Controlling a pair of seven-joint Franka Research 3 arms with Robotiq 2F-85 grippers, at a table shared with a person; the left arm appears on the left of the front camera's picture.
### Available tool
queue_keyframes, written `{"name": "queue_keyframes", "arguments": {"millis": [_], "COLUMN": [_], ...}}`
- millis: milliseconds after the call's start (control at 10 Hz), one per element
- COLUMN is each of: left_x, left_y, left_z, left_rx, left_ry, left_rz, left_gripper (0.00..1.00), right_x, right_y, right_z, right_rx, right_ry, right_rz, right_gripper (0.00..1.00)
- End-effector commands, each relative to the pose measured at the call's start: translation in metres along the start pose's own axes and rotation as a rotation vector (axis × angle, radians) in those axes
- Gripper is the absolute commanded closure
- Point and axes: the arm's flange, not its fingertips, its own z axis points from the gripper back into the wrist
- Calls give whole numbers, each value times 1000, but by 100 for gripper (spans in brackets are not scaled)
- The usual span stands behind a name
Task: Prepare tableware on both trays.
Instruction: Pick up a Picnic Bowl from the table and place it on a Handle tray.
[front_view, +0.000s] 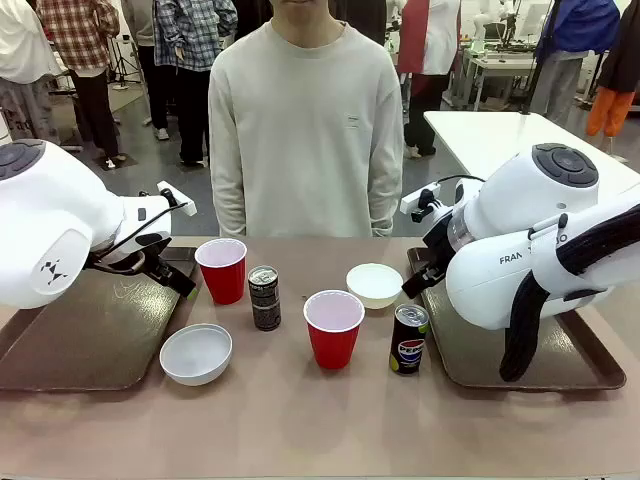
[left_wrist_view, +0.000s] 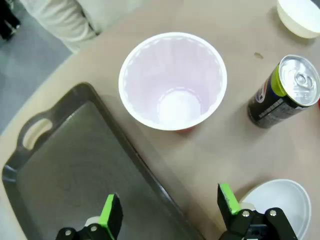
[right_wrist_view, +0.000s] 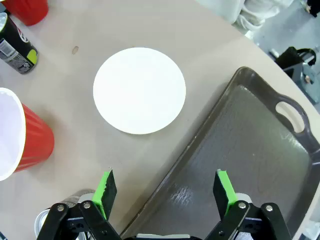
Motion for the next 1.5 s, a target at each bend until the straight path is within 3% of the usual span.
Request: {"name": "queue_keyframes", "arguments": {"millis": [0,1400], "left_x": [0,0], "left_y": [0,0], "left_z": [0,0], "left_rx": [0,0], "left_ry": [0,0], "left_rz": [0,0], "left_gripper": [0,0], "right_x": [0,0], "right_y": [0,0], "right_z": [0,0], "right_rx": [0,0], "right_ry": [0,0], "right_rz": [0,0], "right_gripper": [0,0]}}
